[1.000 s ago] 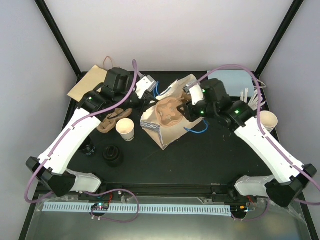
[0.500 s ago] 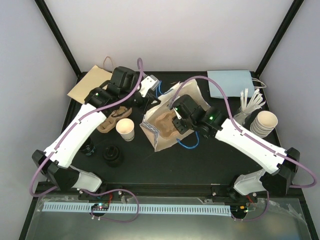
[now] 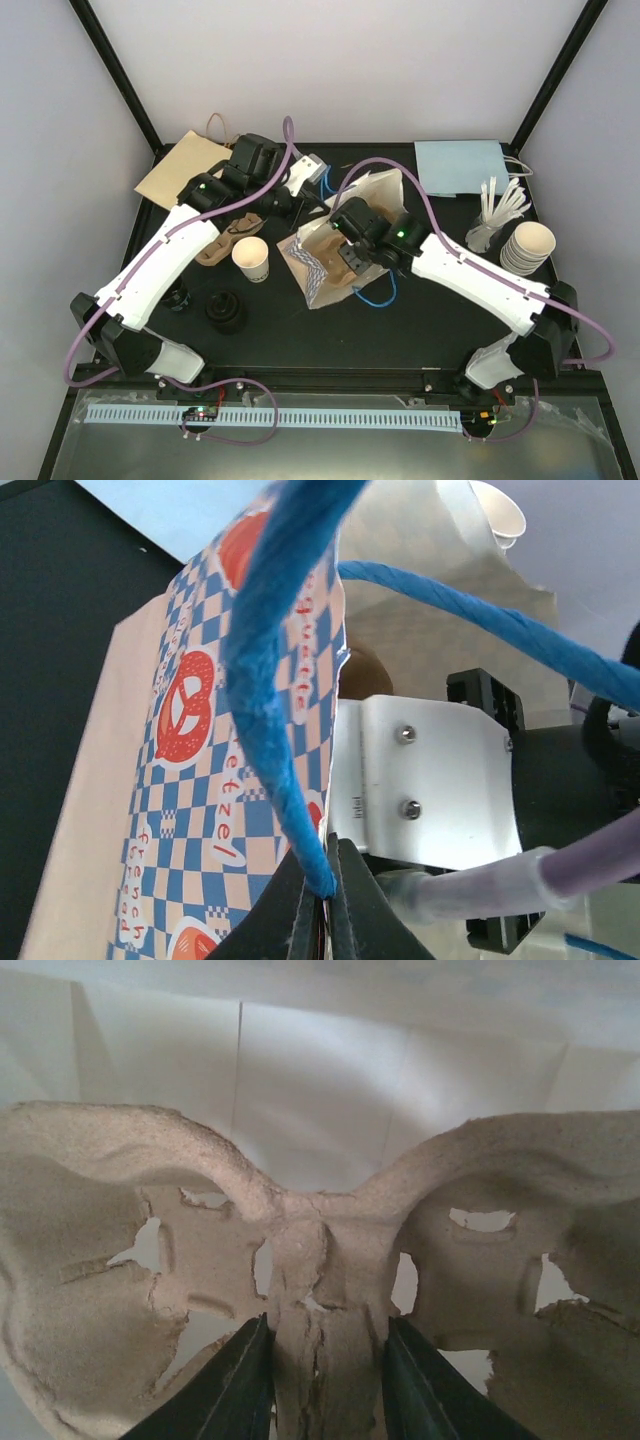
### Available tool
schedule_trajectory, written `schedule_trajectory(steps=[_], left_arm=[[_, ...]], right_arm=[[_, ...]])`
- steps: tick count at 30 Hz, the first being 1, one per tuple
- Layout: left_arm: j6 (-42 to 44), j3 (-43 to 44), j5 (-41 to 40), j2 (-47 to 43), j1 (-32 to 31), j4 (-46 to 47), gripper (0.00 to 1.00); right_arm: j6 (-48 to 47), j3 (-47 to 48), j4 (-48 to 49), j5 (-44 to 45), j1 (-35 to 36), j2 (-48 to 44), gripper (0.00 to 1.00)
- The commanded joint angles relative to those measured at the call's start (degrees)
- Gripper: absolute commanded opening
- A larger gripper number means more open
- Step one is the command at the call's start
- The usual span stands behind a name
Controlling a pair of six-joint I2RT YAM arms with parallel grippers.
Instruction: Pack the takeout coffee
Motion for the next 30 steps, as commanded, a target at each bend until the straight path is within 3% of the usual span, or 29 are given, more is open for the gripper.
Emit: schedule_trajectory(steps=[1, 8, 19, 30], left_arm=[[0.9, 2.0, 2.2, 0.3, -1.4, -0.5, 0.02], [0.1, 0.2, 2.3, -1.2, -1.4, 1.9, 0.01], [-3.5, 0.9, -1.0, 0.5, 0.1, 2.0, 0.02], [-3.9, 3.9, 0.2, 5.9, 6.8, -5.7, 0.02]], right_arm=[[2.4, 5.6, -2.9, -0.6, 0.2, 2.9, 0.33], [3.8, 7.6, -4.6, -3.8, -1.8, 6.4, 0.34], [4.0, -0.7, 1.9, -3.2, -2.0, 7.8, 0.34], [-2.9, 10.7, -3.4, -10.4, -5.2, 19.2, 0.34]])
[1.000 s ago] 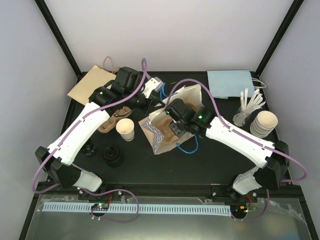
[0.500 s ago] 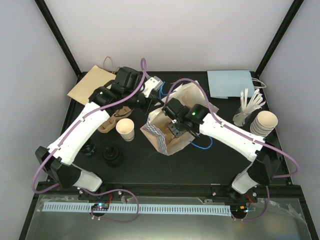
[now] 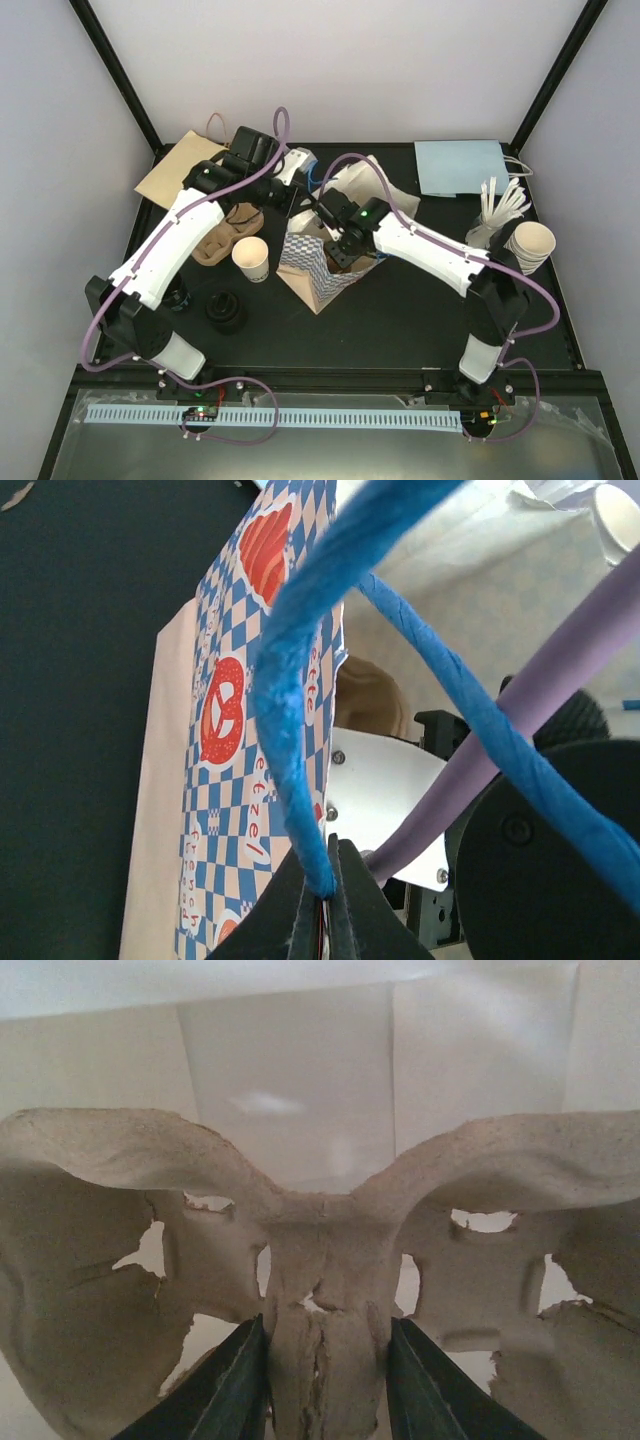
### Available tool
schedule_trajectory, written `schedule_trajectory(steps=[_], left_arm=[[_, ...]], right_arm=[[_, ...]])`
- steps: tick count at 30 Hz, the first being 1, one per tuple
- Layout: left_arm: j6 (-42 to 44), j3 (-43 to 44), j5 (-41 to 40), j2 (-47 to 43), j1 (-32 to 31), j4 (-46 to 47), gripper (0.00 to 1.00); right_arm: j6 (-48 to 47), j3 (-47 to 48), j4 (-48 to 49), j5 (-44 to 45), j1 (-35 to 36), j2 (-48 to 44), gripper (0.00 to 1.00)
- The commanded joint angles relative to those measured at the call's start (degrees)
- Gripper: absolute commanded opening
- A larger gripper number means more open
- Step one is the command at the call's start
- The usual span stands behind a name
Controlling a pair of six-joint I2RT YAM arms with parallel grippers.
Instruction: Pack the takeout coffee
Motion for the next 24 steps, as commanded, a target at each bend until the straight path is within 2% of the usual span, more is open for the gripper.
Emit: schedule_trajectory(steps=[1, 7, 12, 24], left_arm=[[-0.8, 1.7, 2.2, 1.2, 2.5, -2.8, 0.02], [0.0, 2.4, 1.5, 4.0, 6.7, -4.2, 0.01], [1.8, 3.0, 0.1, 4.2, 7.2, -4.8, 0.01], [2.1, 1.5, -2.5, 2.1, 7.2, -1.9, 0.01]], right_arm=[[-3.7, 5.4, -2.3, -3.2, -0.9, 4.3, 0.34], [-5.4, 10.1, -3.8, -6.3, -1.9, 10.7, 0.34], [-6.9, 12.7, -5.2, -7.2, -2.2, 14.9, 0.35], [-7.9, 7.2, -0.1, -6.3, -2.2, 19.4, 0.35]])
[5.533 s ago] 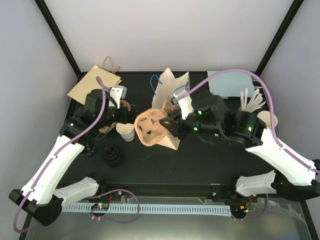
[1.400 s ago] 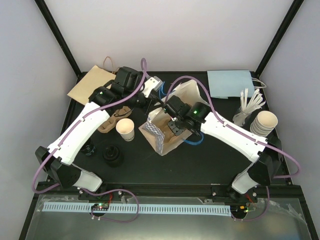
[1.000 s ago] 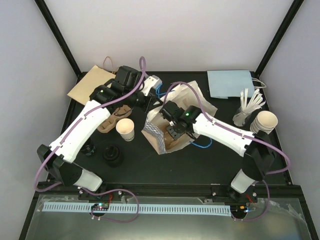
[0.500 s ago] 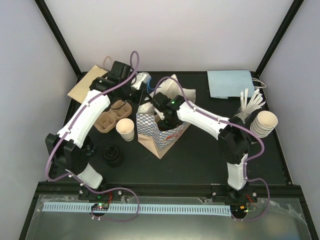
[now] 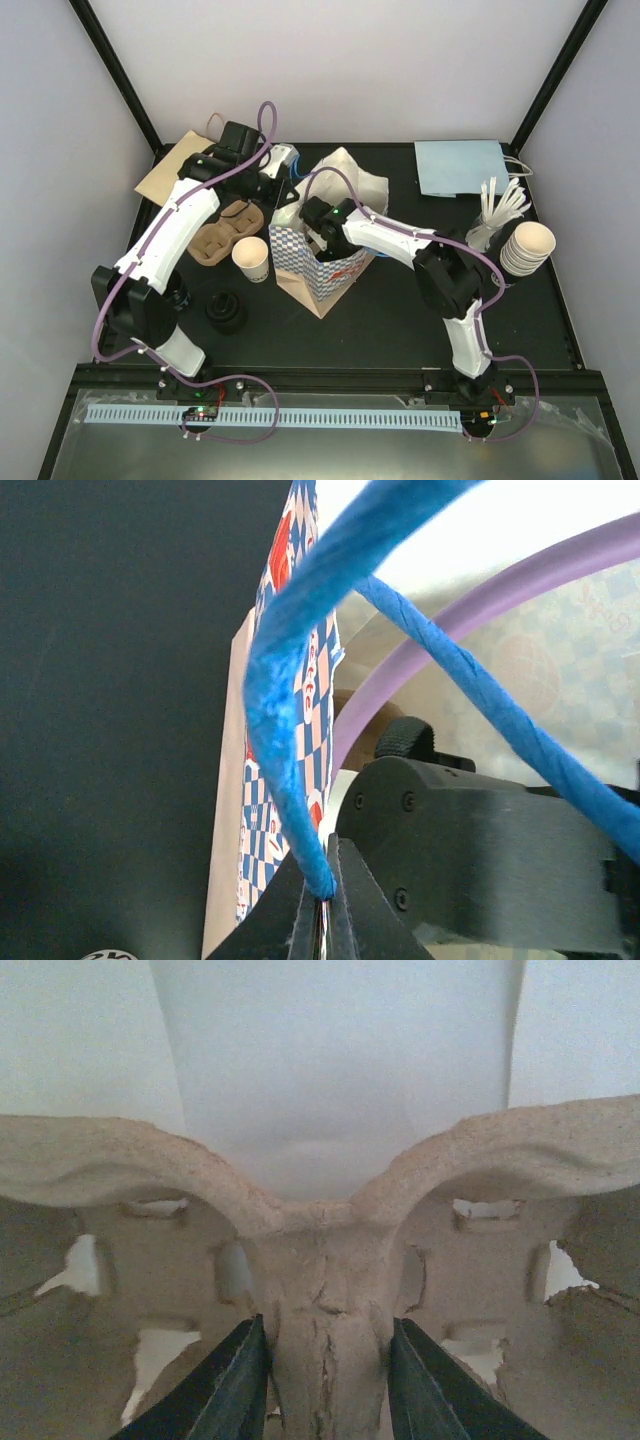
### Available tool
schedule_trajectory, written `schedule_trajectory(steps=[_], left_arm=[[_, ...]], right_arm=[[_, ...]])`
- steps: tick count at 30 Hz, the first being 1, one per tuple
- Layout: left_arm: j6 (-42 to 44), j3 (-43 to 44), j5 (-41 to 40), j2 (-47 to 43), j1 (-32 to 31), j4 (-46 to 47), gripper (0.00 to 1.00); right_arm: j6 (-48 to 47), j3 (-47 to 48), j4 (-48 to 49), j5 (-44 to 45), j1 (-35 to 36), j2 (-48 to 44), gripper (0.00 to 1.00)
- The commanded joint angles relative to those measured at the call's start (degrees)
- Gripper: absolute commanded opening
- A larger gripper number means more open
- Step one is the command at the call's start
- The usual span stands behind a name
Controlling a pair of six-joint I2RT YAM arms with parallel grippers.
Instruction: Pack the takeout coffee
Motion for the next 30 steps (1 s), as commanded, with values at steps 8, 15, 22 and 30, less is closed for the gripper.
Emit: schedule_trajectory(steps=[8, 15, 22, 30], left_arm=[[0.8, -0.9, -0.2, -2.4, -0.1, 2.0, 0.01], [0.4, -0.8, 0.3, -2.1, -0.1, 2.6, 0.01], [-0.2, -1.1, 0.2, -1.6, -0.1, 2.7, 0.02], [-1.0, -0.9, -0.2, -0.3, -0.1, 3.3, 0.02]], right_arm=[[-1.5, -4.0, 7.6, 0.2, -0.7, 4.0, 0.35], [-1.2, -6.0, 12.5, 0.7, -1.9, 3.7, 0.36], [-1.7, -7.2, 16.4, 1.4, -2.4, 4.6, 0.36], [-1.0, -8.7, 16.0, 2.5, -2.4, 2.7, 0.69]])
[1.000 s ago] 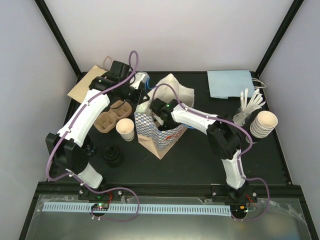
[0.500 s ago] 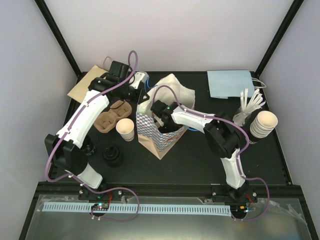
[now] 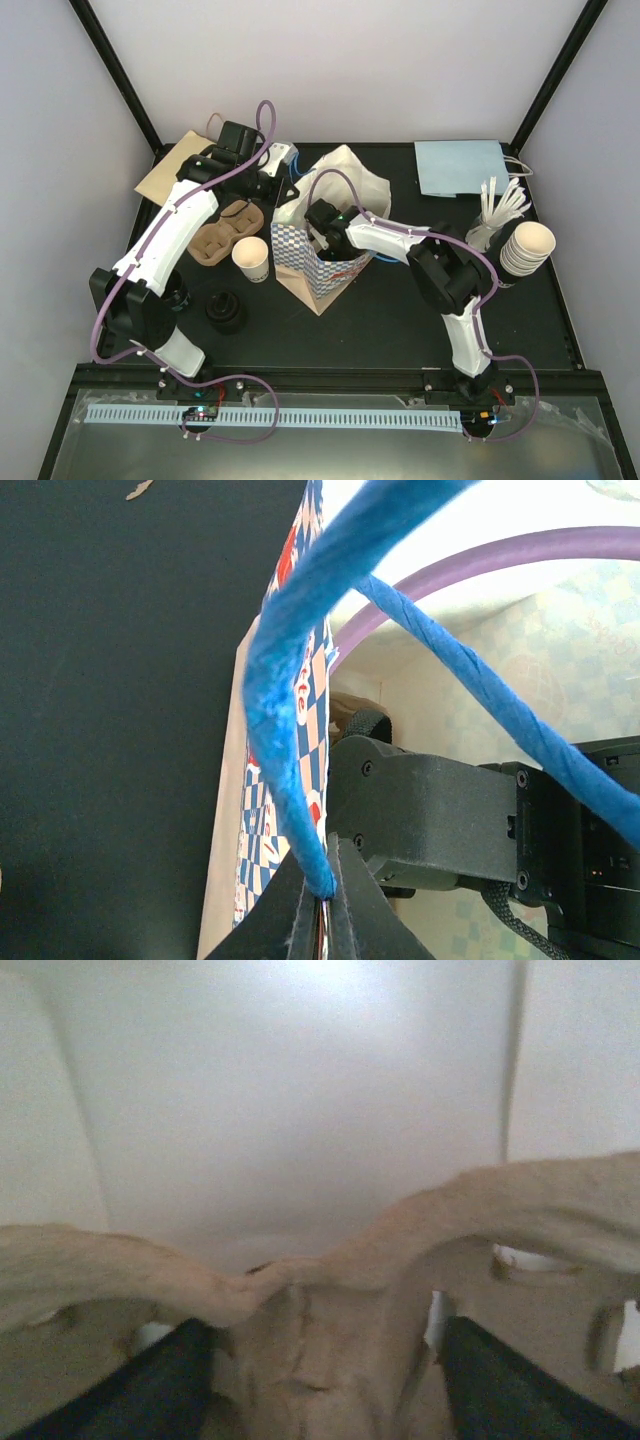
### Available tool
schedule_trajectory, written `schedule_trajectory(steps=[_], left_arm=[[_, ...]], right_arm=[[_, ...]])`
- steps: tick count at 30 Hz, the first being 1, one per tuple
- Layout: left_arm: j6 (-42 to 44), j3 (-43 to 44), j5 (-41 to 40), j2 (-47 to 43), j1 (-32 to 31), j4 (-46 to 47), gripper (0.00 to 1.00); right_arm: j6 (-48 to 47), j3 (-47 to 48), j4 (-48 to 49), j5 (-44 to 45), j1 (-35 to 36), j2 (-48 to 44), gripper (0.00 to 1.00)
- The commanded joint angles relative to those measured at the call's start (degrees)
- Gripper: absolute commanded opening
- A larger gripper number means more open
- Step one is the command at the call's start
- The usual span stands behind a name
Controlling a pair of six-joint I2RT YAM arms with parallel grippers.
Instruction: Pack the takeout coffee
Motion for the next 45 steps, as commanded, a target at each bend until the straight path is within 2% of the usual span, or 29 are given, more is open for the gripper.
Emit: schedule_trajectory(steps=[1, 4, 6, 17, 27, 31, 33, 37, 40, 45], left_arm=[[-1.0, -0.1, 0.0, 0.7, -0.1, 0.9, 0.02], [-1.3, 0.1, -0.2, 1.1, -0.1, 1.1, 0.01], [-1.6, 0.2, -0.2, 1.3, -0.1, 1.3, 0.02], [-2.4, 0.5, 1.0, 1.9, -0.1, 2.0, 0.02], [-7.3, 0.8, 2.0, 3.5, -0.1, 7.3, 0.02], [-11.5, 4.0, 0.4, 5.9, 0.2, 9.5, 0.01], [-13.3, 6.2, -1.2, 7.6, 0.5, 10.4, 0.02], [-17.0, 9.8, -2.3, 11.6, 1.7, 12.9, 0.01], [-17.9, 12.9, -2.9, 14.4, 1.8, 13.6, 0.02], [-18.0, 17.6, -2.6, 18.1, 1.9, 12.9, 0.01]], right_arm=[[0.3, -2.1, 1.9, 2.5, -0.4, -0.1, 0.79], [0.8, -2.1, 1.3, 3.4, -0.4, -3.2, 0.96], [1.2, -1.4, 0.2, 3.7, -0.3, -4.8, 1.0], [2.3, 1.9, -5.8, 5.5, -0.2, -18.6, 1.0], [7.1, 12.8, -6.7, 21.5, -0.4, -32.1, 1.0], [9.6, 12.1, -5.1, 27.2, -1.1, -39.1, 1.0], [12.1, 10.7, -5.4, 29.3, -3.0, -42.2, 1.0], [16.1, 7.1, -8.3, 25.2, -11.4, -47.4, 0.99], [18.8, 3.0, -9.7, 25.5, -16.6, -51.8, 0.96], [21.1, -2.2, -9.2, 21.9, -21.1, -56.1, 0.96]])
